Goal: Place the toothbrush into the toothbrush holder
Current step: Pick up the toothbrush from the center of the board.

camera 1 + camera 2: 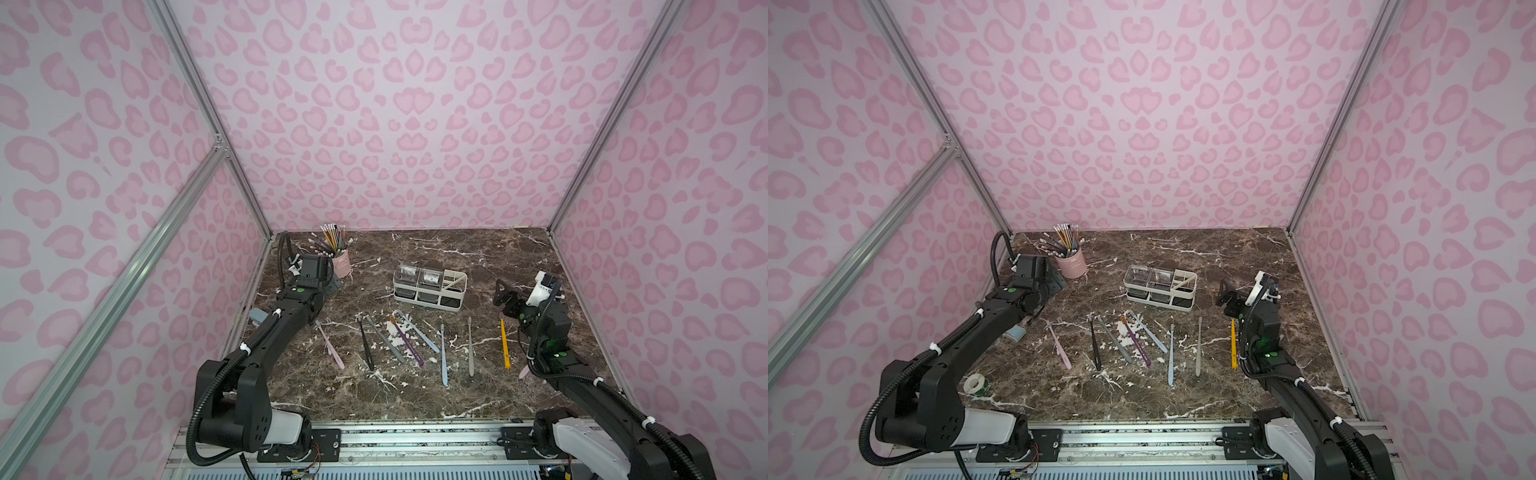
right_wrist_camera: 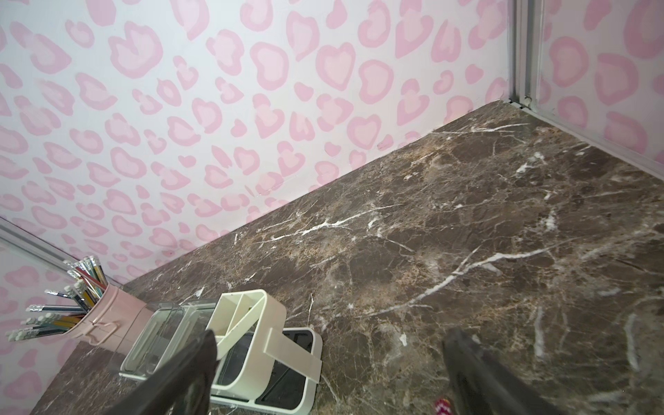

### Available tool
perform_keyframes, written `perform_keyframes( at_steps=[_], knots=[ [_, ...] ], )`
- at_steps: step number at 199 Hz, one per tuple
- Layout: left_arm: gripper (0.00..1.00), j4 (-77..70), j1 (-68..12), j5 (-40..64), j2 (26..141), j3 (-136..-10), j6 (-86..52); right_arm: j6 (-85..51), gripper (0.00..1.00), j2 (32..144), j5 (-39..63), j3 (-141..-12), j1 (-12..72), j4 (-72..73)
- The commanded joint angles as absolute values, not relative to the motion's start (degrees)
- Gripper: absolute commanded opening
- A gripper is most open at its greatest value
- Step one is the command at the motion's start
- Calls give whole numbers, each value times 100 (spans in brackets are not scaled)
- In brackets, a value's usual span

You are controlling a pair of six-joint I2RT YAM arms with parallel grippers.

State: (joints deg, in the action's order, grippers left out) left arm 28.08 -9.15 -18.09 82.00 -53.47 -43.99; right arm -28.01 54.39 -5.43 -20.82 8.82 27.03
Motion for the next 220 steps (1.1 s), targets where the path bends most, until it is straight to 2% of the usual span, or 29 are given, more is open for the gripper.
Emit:
perform_keyframes(
  at_steps=[1,77,220],
  knots=[
    [92,2842,-913,-1813,8232,-5291,-4565,-2704,100,5402,-628,-1927,936,2891],
    [88,3041,-907,-1709,8440,-4956,-4738,-2655,100,5662,-633,-1871,1211,3054],
    [73,2606,-913,-1534,8686,-4282,-5087,-2762,100,5835,-308,-1898,1317,3155]
  ],
)
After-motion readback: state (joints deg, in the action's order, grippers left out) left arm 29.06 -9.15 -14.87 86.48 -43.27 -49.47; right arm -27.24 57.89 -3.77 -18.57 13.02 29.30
